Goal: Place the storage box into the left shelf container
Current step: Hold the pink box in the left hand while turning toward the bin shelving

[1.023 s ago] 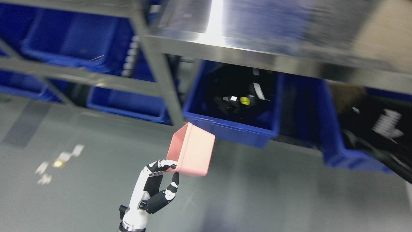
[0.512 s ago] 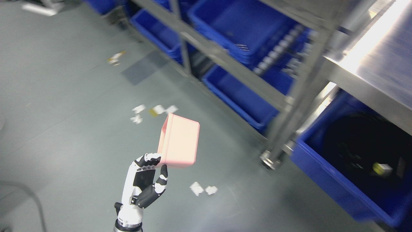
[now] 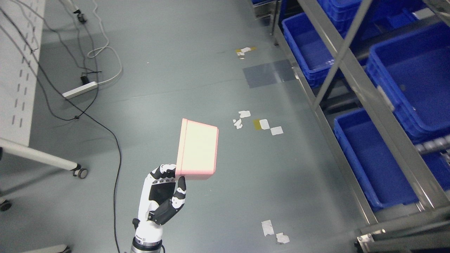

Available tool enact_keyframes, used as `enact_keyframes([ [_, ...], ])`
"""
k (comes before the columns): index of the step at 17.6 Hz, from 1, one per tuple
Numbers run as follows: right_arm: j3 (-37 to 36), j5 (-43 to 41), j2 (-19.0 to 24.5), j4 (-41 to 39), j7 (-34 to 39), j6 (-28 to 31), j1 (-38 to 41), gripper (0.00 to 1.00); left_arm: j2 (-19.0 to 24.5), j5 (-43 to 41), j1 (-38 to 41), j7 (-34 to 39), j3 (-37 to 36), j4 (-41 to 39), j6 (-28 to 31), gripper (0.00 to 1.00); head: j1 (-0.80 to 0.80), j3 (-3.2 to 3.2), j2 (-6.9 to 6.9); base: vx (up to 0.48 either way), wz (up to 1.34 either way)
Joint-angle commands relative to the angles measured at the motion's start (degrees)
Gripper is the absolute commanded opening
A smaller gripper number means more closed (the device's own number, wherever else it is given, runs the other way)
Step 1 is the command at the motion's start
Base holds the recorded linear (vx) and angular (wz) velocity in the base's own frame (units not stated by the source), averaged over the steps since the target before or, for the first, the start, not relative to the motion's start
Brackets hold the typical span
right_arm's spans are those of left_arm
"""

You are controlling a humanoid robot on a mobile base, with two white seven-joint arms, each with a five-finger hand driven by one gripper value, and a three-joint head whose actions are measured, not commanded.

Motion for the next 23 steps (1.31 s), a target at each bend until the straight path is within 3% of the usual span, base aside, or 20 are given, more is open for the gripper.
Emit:
enact_keyframes([
  [1, -0.2, -0.1, -1.0, -1.0, -0.1, 0.0, -0.4, 1.00, -0.8, 0.5, -1.4, 0.5, -2.0, 0.6, -0.1, 0.02, 0.00, 0.00, 0.00, 0.174, 0.64],
  [11, -0.2, -0.1, -1.0, -1.0, -0.1, 0.0, -0.4, 1.00, -1.0, 0.4, -4.0, 0.6, -2.4, 1.6, -0.1, 0.02, 0.00, 0.00, 0.01, 0.252, 0.34],
  [23, -0.2, -0.1, -1.0, -1.0, -0.1, 0.0, -0.3, 1.00, -1.4, 0.5, -6.0, 0.4, -2.7, 1.6, -0.1, 0.02, 0.00, 0.00, 0.01, 0.331, -0.07],
])
